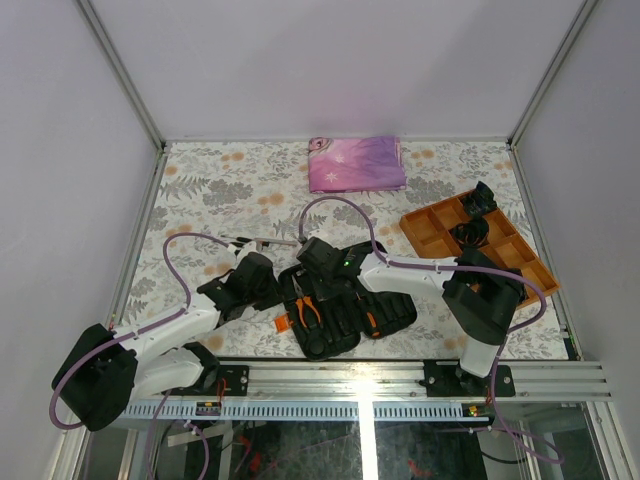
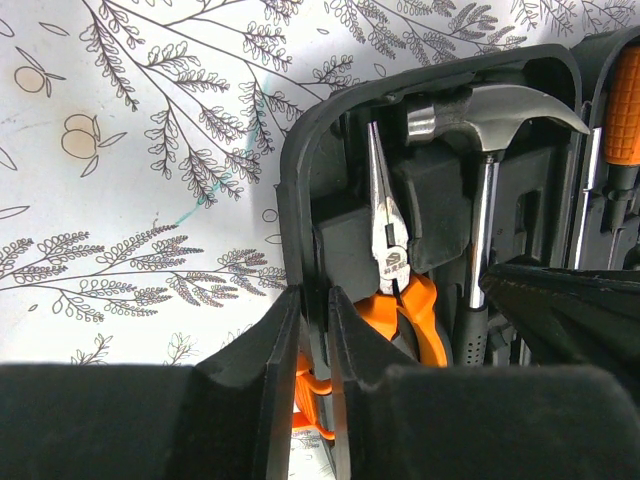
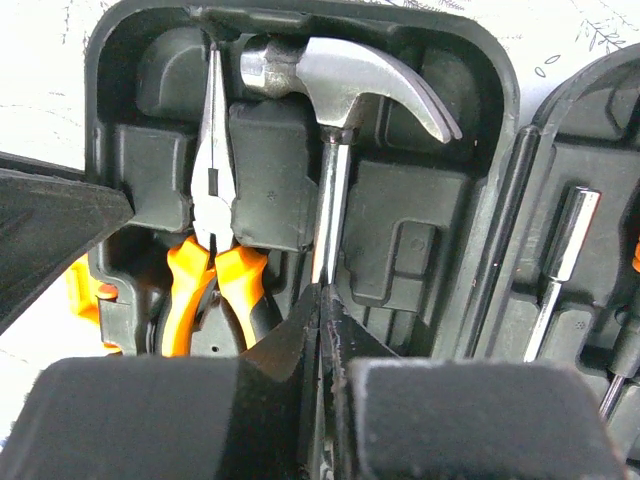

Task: Sort the tools into containers
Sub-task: Adjust the hammer in the storage box.

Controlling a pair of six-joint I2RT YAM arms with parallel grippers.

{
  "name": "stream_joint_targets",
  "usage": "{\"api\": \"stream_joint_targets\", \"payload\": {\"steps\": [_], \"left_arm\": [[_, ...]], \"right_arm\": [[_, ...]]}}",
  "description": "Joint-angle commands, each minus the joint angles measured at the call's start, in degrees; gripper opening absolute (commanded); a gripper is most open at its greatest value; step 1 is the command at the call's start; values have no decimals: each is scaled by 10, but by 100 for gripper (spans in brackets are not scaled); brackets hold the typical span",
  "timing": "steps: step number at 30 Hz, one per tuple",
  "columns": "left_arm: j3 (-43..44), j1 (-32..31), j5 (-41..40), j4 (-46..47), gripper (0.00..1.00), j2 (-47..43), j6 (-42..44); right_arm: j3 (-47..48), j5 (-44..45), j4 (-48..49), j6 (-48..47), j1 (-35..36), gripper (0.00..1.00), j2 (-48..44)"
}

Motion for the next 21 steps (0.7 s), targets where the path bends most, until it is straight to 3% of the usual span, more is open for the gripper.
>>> {"api": "stream_joint_targets", "payload": {"steps": [1, 13, 21], "left_arm": [[-13, 3, 2, 21, 12, 1, 5], [-16, 2, 9, 28, 10, 0, 6], [-15, 1, 18, 32, 4, 1, 12]], "right_arm": [[-2, -10, -22, 23, 4, 0, 17], [-1, -34, -32, 28, 4, 0, 44], [5, -50, -67, 39, 4, 0, 69]]}}
